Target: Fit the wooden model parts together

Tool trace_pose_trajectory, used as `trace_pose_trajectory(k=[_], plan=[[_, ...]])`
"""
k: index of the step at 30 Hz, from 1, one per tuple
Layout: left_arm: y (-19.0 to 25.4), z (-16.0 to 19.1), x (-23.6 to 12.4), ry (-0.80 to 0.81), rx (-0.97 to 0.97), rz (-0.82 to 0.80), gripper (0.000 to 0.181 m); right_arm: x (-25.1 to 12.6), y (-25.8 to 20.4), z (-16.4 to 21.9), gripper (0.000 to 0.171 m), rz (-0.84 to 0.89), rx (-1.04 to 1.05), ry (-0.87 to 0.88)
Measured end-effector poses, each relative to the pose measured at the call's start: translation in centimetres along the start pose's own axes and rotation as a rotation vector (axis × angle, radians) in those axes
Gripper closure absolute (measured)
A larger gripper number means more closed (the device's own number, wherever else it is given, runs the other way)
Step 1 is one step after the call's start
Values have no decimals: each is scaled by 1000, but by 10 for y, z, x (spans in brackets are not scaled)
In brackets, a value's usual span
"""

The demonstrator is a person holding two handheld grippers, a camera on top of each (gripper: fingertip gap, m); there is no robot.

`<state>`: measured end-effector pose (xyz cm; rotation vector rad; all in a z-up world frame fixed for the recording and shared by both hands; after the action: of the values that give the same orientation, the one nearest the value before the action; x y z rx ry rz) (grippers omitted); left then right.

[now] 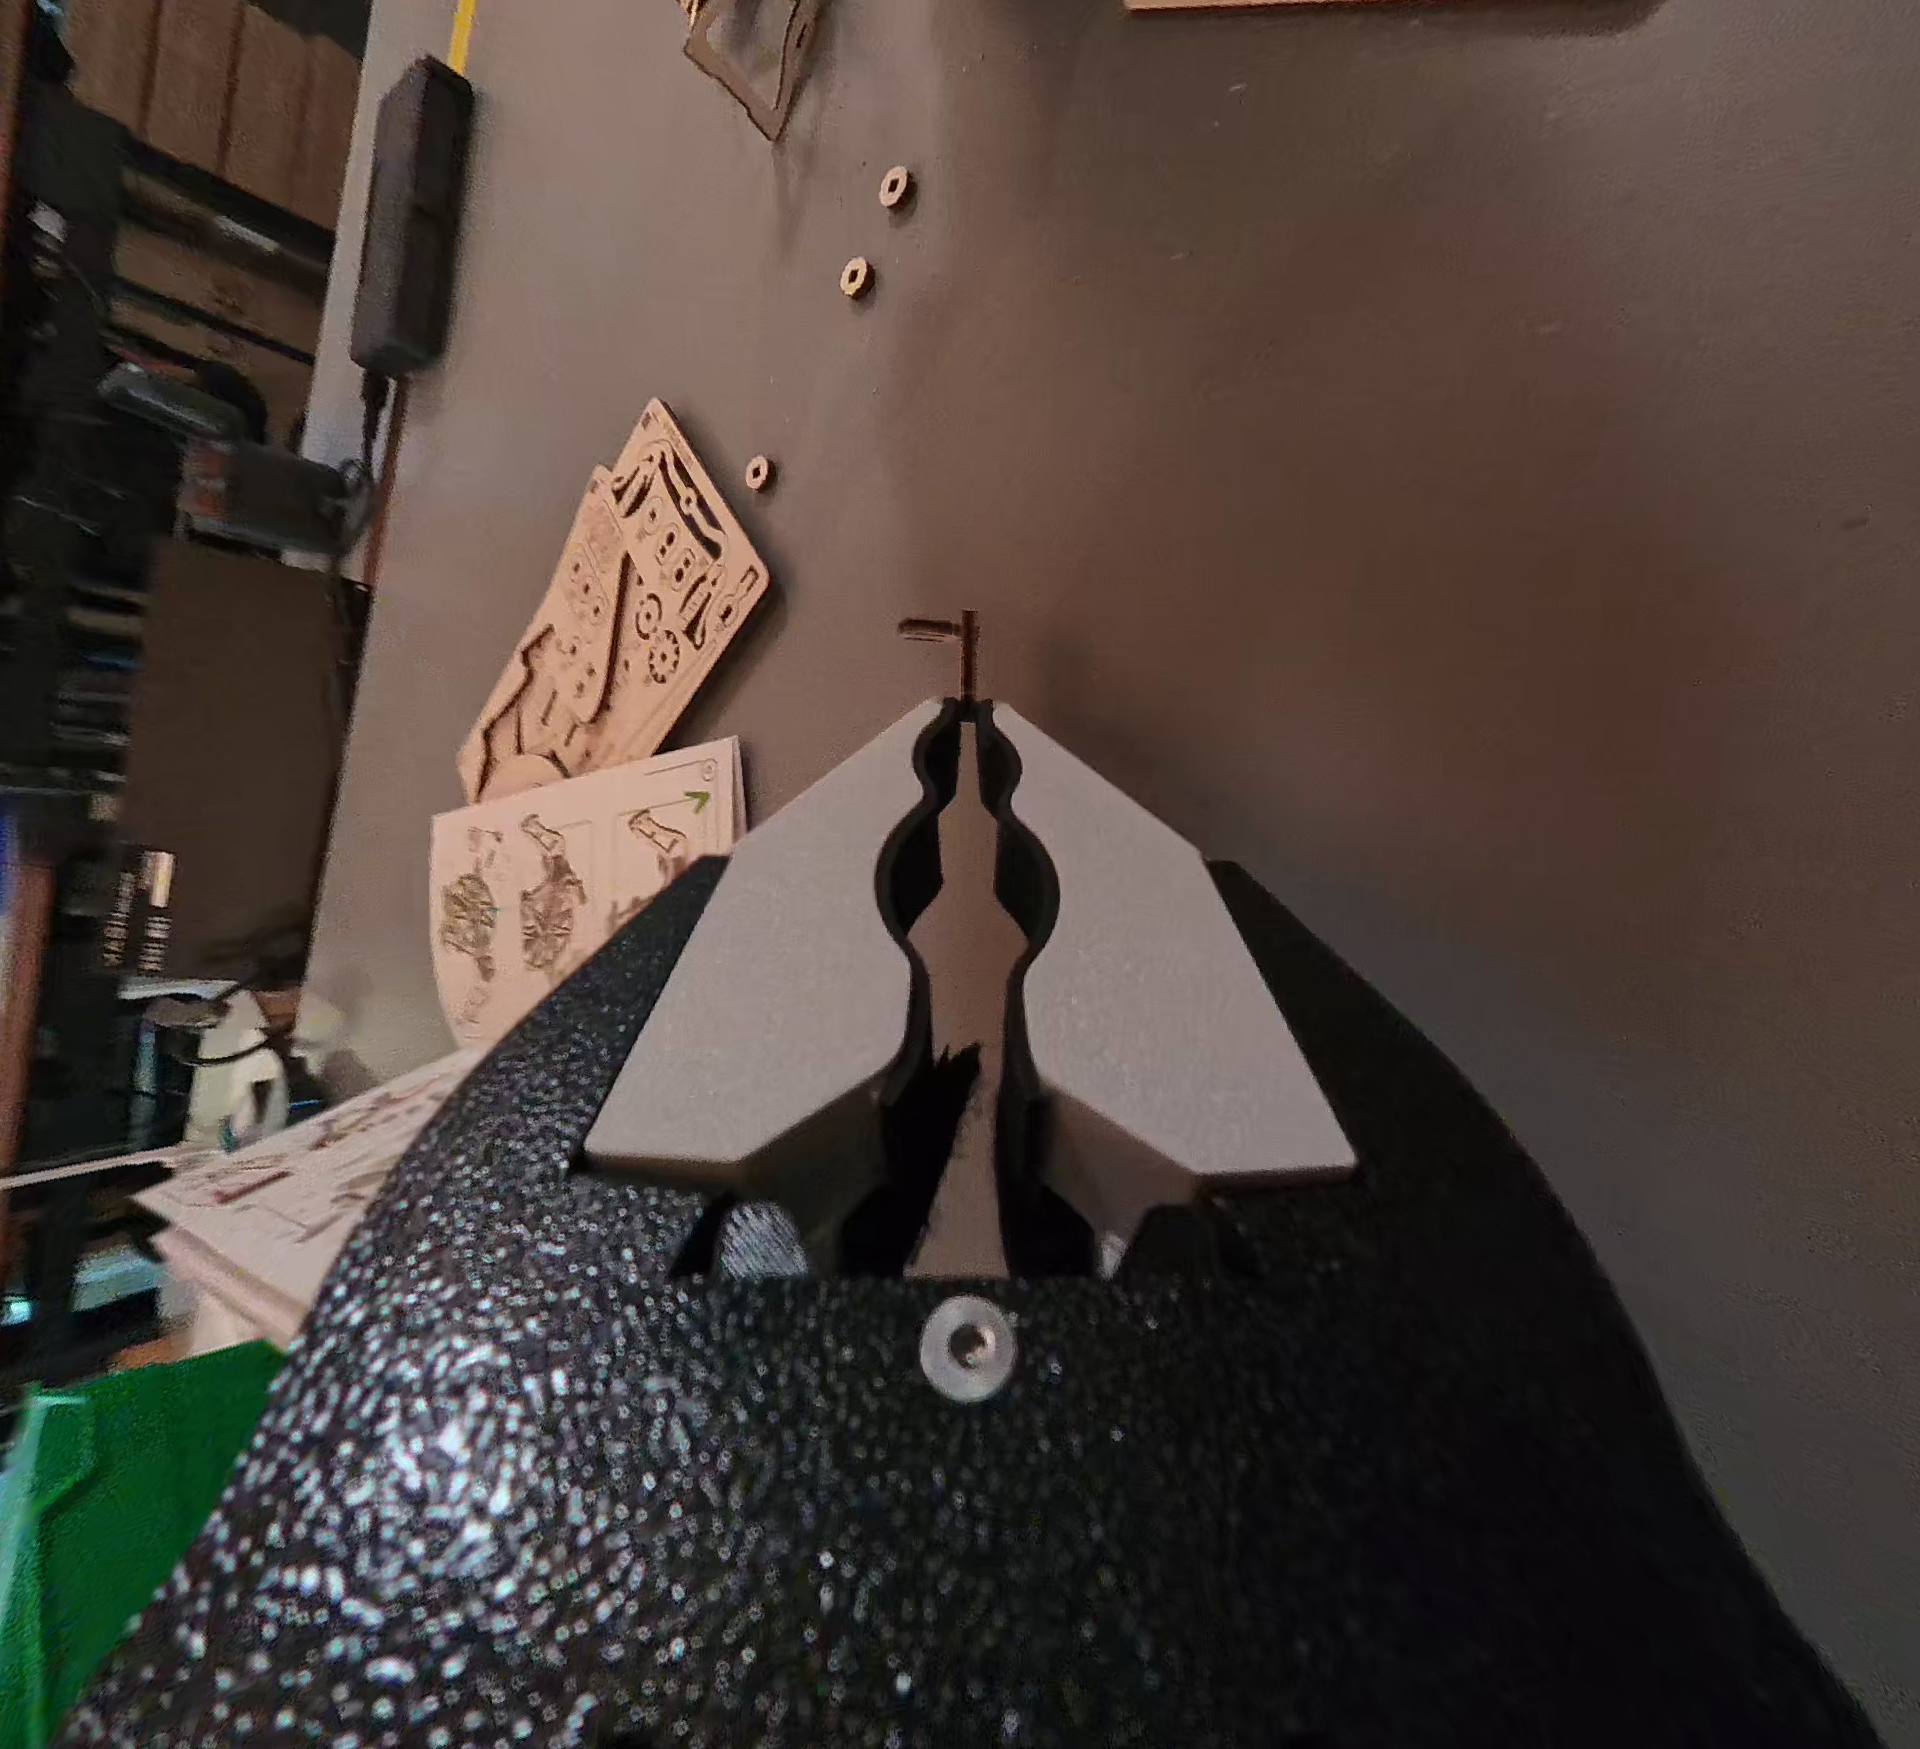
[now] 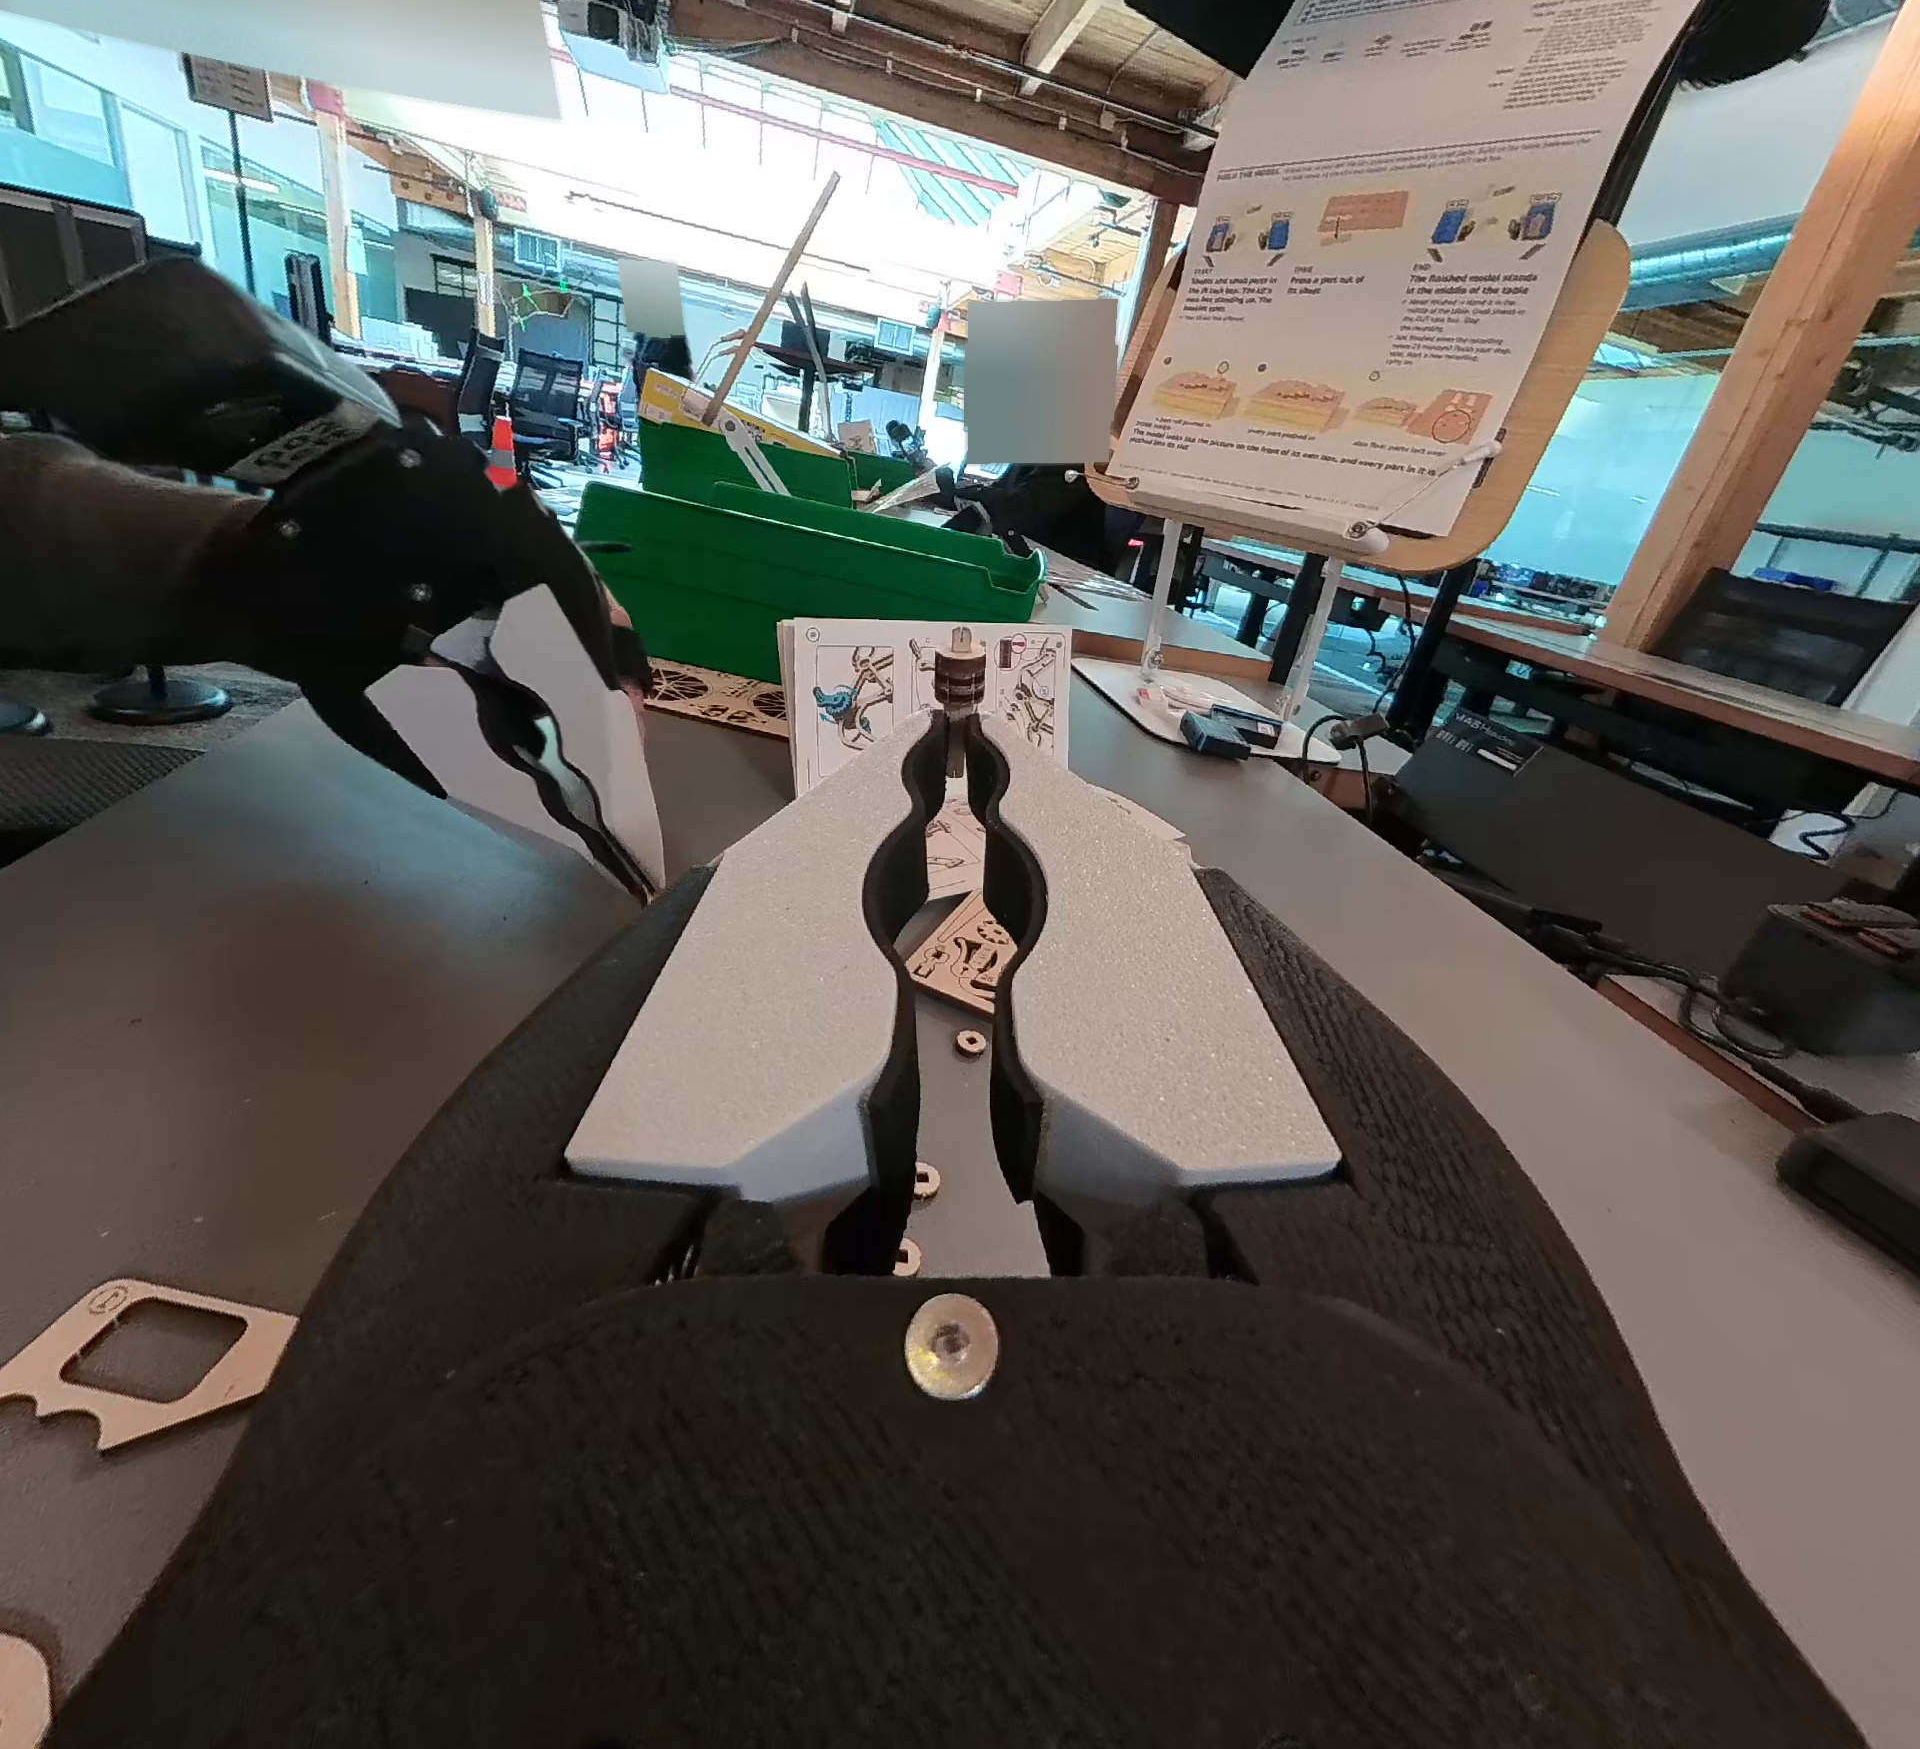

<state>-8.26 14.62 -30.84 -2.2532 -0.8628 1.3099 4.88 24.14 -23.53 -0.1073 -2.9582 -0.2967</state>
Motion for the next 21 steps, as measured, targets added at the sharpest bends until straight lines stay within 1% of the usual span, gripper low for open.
trace_pose_trajectory(k=[12,16,21], plan=[[-11,-1,-4,96,-376,84,180,0,-1,0,170,-4,-3,-2],[-11,0,-4,112,-429,109,180,1,-1,0,170,-6,-4,-3],[-6,2,-1,92,-439,135,180,1,-1,0,170,-8,-7,-5]])
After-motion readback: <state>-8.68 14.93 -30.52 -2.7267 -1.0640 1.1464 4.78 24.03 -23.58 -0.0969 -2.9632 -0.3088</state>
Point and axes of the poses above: each gripper's, where its closed fingertips meet, x out along the fingers, z out of its underside, y = z × x across the jaws, the point moved 4 cm from there along -x, back along the fingers, and after that the axes turned 1 degree about -y, right-handed, at the moved point
